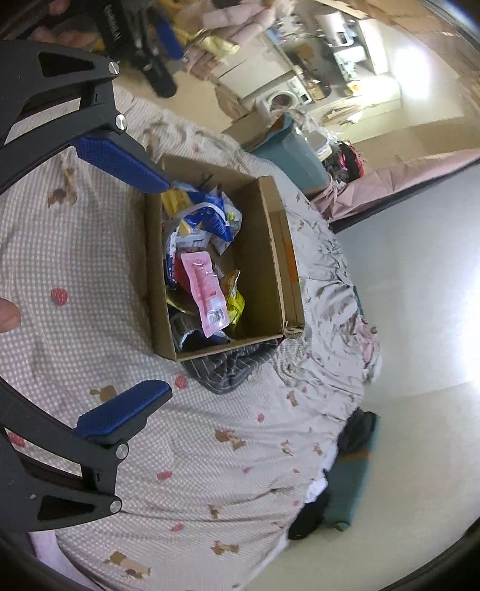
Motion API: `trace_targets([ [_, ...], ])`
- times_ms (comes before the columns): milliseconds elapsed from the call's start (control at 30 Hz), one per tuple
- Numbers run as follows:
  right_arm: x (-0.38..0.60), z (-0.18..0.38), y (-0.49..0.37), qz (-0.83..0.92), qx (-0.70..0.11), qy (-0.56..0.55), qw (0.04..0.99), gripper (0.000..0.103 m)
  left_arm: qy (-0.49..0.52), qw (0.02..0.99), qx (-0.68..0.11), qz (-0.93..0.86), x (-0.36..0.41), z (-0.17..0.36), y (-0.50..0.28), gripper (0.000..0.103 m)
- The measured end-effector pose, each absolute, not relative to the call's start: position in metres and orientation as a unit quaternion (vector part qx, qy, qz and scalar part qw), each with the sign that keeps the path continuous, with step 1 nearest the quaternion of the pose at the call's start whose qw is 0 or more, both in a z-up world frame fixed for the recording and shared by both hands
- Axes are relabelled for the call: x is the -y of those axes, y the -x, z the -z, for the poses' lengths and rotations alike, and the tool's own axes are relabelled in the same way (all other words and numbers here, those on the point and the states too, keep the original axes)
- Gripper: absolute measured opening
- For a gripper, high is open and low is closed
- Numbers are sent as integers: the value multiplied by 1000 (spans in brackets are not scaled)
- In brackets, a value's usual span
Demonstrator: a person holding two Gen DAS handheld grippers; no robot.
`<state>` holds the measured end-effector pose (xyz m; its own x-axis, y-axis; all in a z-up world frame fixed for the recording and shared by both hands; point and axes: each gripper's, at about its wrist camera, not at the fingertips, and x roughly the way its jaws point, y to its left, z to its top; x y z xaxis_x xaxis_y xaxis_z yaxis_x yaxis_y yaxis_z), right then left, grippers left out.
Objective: Organize snacks
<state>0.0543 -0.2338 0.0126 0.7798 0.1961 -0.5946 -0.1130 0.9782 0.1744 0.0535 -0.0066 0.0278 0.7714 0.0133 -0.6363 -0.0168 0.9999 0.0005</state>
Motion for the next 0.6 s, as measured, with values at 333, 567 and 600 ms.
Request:
trace_targets([
  [333, 232, -2, -68, -65, -329, -66, 940, 103, 15, 934, -357, -4, 6, -13, -62, 103],
  [567, 228, 1, -68, -67, -332, -58, 939, 103, 24, 934, -358, -5, 5, -14, -61, 103],
  [600, 227, 1, -68, -66, -332, -58, 939, 103, 24, 933, -359, -5, 5, -14, -61, 103],
])
